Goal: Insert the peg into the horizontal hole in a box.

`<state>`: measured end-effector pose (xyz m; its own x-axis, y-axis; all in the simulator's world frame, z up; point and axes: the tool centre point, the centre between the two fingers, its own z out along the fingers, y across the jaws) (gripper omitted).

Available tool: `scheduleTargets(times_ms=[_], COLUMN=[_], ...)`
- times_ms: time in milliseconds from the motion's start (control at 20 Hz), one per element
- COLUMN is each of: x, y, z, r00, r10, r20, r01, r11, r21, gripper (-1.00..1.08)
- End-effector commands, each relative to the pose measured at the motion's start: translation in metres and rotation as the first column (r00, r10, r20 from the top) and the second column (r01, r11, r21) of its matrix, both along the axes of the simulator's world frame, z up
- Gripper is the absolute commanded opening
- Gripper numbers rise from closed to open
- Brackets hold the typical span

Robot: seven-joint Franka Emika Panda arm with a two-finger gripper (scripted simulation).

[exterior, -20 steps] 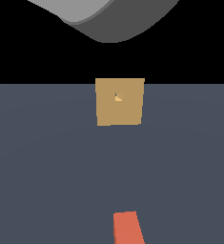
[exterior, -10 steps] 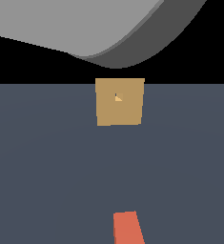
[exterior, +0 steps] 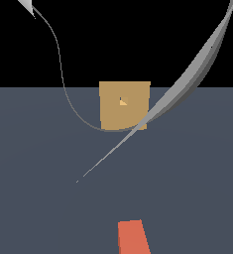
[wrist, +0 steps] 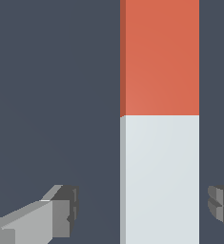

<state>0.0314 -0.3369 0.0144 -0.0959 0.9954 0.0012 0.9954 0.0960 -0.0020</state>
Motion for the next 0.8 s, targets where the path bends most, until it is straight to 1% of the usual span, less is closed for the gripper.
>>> scheduleTargets(times_ms=[0, 50, 750], x=[0.0014, 0.0014, 0.0012], y=[-0.0004, -0.0004, 0.003], z=[0.001, 0.001, 0.0015], r00=[1.0, 1.0, 1.0], r10=[0.0, 0.0, 0.0], r20=[0.002, 0.002, 0.002], r01=[0.0, 0.0, 0.0], r11=[1.0, 1.0, 1.0], r21=[-0.001, -0.001, -0.001], gripper=[1.0, -1.0, -1.0])
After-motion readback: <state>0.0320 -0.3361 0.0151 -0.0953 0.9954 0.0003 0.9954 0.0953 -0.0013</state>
